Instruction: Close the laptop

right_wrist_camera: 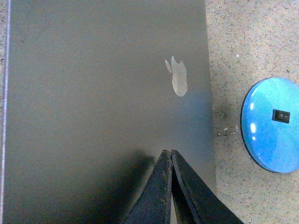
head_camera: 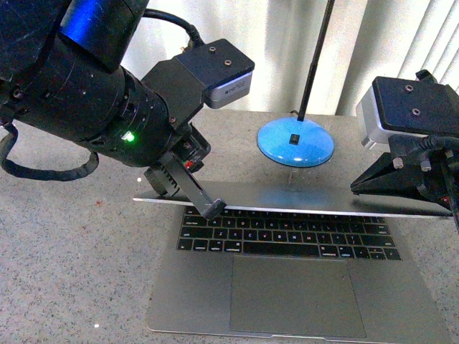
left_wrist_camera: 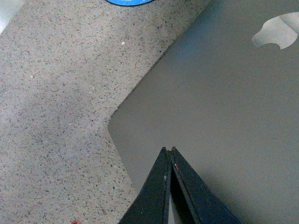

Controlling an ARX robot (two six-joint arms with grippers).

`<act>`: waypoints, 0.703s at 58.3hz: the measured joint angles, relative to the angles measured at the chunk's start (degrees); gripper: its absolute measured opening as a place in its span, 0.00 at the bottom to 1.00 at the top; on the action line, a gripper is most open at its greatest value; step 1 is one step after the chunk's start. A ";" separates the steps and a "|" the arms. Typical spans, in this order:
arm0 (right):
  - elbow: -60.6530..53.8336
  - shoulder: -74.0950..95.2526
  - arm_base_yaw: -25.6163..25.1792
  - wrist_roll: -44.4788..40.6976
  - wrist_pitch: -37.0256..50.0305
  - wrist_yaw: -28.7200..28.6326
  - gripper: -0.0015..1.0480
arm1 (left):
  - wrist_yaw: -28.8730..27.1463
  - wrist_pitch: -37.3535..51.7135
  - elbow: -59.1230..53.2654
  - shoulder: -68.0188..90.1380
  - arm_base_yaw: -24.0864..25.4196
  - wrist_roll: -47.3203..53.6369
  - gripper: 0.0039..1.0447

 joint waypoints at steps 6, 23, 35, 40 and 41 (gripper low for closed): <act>-0.35 0.20 0.09 -0.11 0.22 0.07 0.03 | 0.04 0.50 -0.85 0.26 -0.02 -0.04 0.03; -2.10 1.01 0.59 -0.11 1.81 0.28 0.03 | 0.09 1.79 -2.69 0.52 -0.02 -0.28 0.03; -3.21 1.38 0.85 -0.09 2.64 0.31 0.03 | 0.22 2.34 -3.58 0.61 -0.04 -0.26 0.03; -3.41 1.55 0.94 -0.02 2.97 0.31 0.03 | 0.24 2.75 -4.26 0.72 -0.02 -0.24 0.03; -3.43 1.57 0.96 -0.02 2.99 0.31 0.03 | 0.24 2.84 -4.37 0.74 -0.02 -0.24 0.03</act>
